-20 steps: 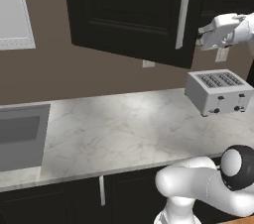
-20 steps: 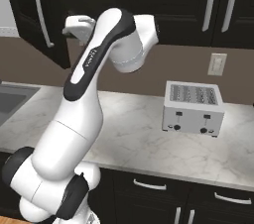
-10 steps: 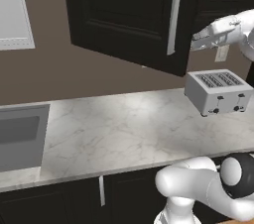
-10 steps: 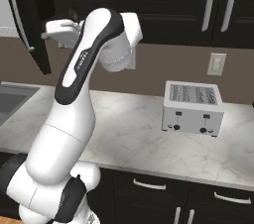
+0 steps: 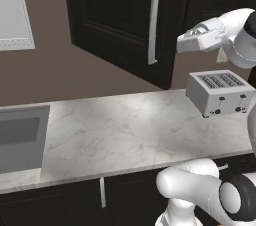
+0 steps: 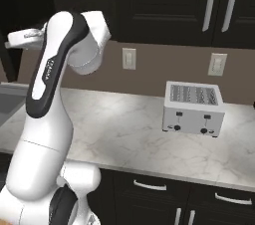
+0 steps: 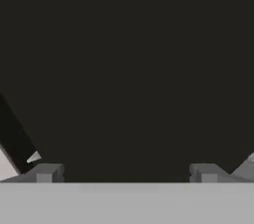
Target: Open the cabinet and move the ladle to the pot. Then close the cabinet.
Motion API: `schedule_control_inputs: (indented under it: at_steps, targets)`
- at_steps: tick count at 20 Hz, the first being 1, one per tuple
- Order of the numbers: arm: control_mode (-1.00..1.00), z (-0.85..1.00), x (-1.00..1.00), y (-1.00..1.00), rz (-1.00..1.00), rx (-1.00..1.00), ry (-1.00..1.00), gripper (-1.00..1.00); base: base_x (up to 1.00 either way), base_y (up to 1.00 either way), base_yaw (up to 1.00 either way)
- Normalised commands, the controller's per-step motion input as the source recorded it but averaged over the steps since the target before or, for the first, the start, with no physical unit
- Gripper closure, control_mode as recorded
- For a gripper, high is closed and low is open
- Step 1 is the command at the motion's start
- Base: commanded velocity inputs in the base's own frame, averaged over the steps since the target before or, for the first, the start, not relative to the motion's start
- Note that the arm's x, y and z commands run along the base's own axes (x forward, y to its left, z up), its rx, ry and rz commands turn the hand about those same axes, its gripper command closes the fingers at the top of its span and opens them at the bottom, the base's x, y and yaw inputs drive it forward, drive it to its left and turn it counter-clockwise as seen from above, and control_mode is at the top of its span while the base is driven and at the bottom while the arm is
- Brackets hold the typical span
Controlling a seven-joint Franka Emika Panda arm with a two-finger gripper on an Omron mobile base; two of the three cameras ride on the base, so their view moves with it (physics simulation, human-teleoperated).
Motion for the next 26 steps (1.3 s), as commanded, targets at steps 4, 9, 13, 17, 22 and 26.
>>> schedule_control_inputs:
  at_steps: [4, 9, 13, 17, 22, 26]
  targets:
    - [-1.0, 0.0, -0.3, 0.41, 0.06, 0.0, -0.16, -1.0, 0.0, 0.0, 0.0]
    - [-1.0, -0.02, -0.14, 0.39, 0.05, 0.0, -0.08, -1.0, 0.0, 0.0, 0.0]
    - [-1.0, -0.01, -0.09, 0.33, 0.04, 0.0, -0.02, -1.0, 0.0, 0.0, 0.0]
    - [-1.0, -0.06, -0.06, 0.38, 0.04, 0.0, 0.0, -1.0, 0.0, 0.0, 0.0]
    - [-1.0, -0.03, -0.08, 0.28, 0.04, 0.0, 0.0, -1.0, 0.0, 0.0, 0.0]
    - [-1.0, 0.0, -0.06, 0.06, 0.04, 0.0, 0.0, -1.0, 0.0, 0.0, 0.0]
